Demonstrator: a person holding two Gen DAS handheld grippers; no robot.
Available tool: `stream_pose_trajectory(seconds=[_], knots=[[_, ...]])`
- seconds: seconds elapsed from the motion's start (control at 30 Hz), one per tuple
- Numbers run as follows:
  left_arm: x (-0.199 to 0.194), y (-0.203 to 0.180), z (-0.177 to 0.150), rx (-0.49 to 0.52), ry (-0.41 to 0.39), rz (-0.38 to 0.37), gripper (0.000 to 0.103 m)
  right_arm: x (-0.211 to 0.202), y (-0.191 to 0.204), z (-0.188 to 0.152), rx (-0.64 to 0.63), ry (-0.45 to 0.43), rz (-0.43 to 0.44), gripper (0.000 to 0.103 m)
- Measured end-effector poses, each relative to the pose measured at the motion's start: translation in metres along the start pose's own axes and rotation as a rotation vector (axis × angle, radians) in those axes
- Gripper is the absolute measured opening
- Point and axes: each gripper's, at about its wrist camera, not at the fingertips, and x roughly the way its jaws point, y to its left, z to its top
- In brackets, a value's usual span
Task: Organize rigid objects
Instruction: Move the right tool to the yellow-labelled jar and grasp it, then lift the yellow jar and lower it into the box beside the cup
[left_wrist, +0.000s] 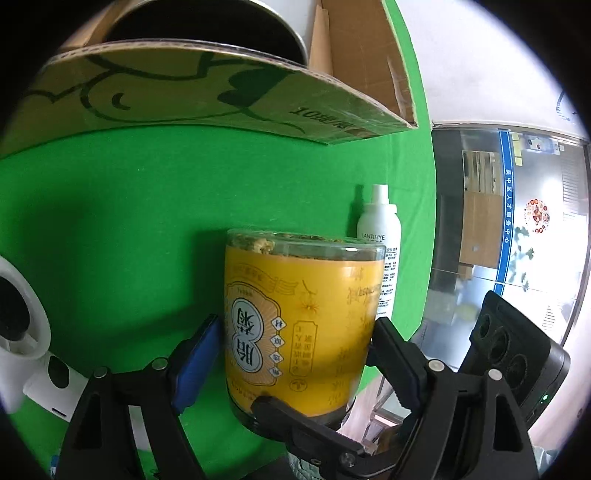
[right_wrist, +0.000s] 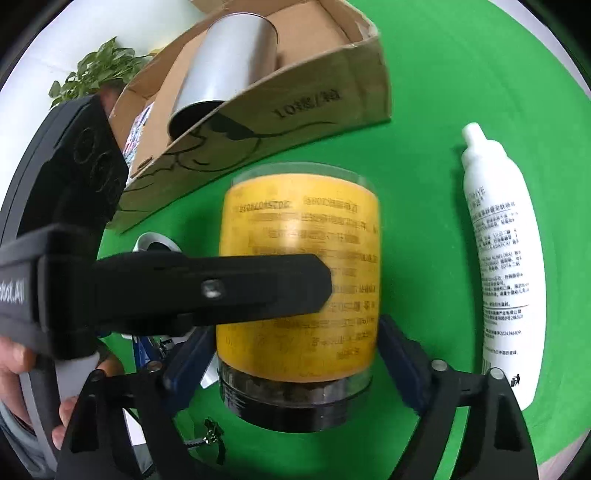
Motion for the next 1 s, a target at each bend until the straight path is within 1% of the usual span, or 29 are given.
stream_pose_trajectory(seconds=[0.13, 0.23, 0.3, 0.33, 0.47, 0.63, 0.77, 0.87, 0.9, 0.93, 1.0], knots=[[-0.002, 0.004, -0.001, -0.019, 0.001, -0.011, 0.082, 0.002, 0.004, -0.003, -0.022, 0.002, -0.017, 0.084], [-0.008, -0.001, -0.004, 0.009, 0.003, 0.028, 0.081, 0.006, 0.008, -0.004, -0.018, 0.024, 0.003, 0.083], [-0.022, -0.007, -0.009, 0.022, -0.021, 0.034, 0.081, 0.001, 0.012, -0.003, -0.020, 0.028, 0.014, 0.083], [-0.034, -0.015, -0.013, 0.040, -0.047, 0.032, 0.081, -0.004, 0.017, -0.004, -0.029, 0.018, 0.018, 0.083], [-0.080, -0.053, -0.022, 0.121, -0.138, 0.032, 0.081, -0.050, 0.046, -0.001, -0.112, -0.048, 0.017, 0.083], [-0.145, -0.104, -0.028, 0.199, -0.281, 0.031, 0.081, -0.120, 0.091, 0.013, -0.231, -0.186, 0.003, 0.083], [-0.177, -0.136, -0.029, 0.234, -0.358, 0.052, 0.081, -0.164, 0.110, 0.031, -0.259, -0.250, 0.017, 0.083], [-0.200, -0.149, -0.032, 0.241, -0.406, 0.066, 0.081, -0.192, 0.117, 0.049, -0.275, -0.284, 0.036, 0.083], [-0.210, -0.151, -0.031, 0.246, -0.415, 0.069, 0.081, -0.200, 0.119, 0.052, -0.278, -0.293, 0.040, 0.083], [-0.219, -0.160, -0.030, 0.262, -0.426, 0.079, 0.081, -0.208, 0.122, 0.055, -0.279, -0.302, 0.047, 0.083], [-0.225, -0.171, -0.026, 0.289, -0.434, 0.090, 0.081, -0.225, 0.125, 0.063, -0.277, -0.328, 0.058, 0.083]])
